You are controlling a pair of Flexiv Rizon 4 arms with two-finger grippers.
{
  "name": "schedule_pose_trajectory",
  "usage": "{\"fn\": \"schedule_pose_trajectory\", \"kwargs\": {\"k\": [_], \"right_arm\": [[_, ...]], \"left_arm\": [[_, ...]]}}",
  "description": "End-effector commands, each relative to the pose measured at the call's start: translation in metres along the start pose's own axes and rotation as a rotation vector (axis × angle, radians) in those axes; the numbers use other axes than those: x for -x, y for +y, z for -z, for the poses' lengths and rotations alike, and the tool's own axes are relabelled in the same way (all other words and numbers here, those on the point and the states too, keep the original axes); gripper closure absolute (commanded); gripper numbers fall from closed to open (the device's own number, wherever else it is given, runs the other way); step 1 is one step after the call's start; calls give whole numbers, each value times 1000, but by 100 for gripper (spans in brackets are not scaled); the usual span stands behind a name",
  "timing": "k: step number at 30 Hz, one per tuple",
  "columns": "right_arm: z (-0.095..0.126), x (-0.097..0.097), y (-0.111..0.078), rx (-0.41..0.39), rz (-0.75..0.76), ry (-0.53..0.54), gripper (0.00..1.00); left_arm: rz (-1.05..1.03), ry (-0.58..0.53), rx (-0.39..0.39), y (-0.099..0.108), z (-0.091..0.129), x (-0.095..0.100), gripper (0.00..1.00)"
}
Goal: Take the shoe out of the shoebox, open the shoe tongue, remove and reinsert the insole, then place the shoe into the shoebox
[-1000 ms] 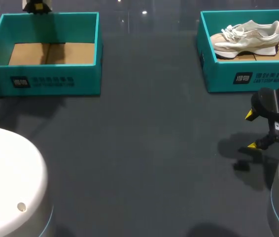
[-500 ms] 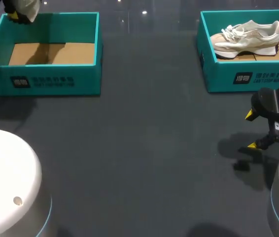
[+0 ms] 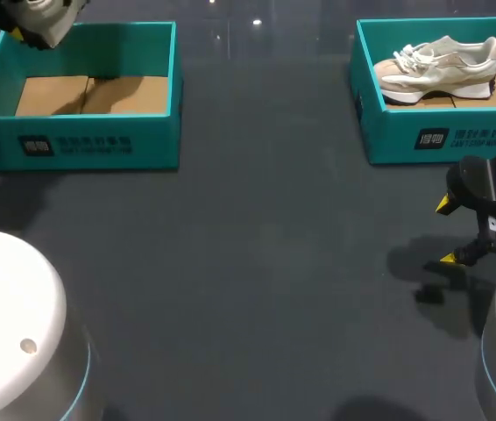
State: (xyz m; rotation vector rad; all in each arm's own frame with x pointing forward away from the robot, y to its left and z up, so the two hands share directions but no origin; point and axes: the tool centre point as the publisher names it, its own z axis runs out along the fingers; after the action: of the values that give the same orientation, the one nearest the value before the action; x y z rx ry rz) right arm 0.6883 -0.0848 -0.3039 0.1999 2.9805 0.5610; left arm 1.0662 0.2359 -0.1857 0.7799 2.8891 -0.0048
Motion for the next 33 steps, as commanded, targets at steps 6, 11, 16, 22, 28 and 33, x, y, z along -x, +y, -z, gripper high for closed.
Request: {"fn": "schedule_pose_trajectory", "kwargs": {"k": [6, 11, 16, 22, 28, 33], "right_arm": [[1, -2, 0, -2, 0, -3, 0], [1, -2, 0, -2, 0, -3, 0], [1, -2, 0, -2, 0, -3, 0], [1, -2, 0, -2, 0, -3, 0], [1, -2, 0, -2, 0, -3, 0], [1, -2, 0, -2, 0, -3, 0]], "left_arm": [[-508, 45, 43, 60, 9, -8, 100], [-492, -43, 236, 67, 10, -8, 100], [-492, -43, 236, 67, 10, -8, 100], [-717, -8, 144, 60, 1, -12, 100], [-969, 93, 2, 73, -10, -11, 100], [-973, 94, 4, 76, -9, -9, 100]]}}
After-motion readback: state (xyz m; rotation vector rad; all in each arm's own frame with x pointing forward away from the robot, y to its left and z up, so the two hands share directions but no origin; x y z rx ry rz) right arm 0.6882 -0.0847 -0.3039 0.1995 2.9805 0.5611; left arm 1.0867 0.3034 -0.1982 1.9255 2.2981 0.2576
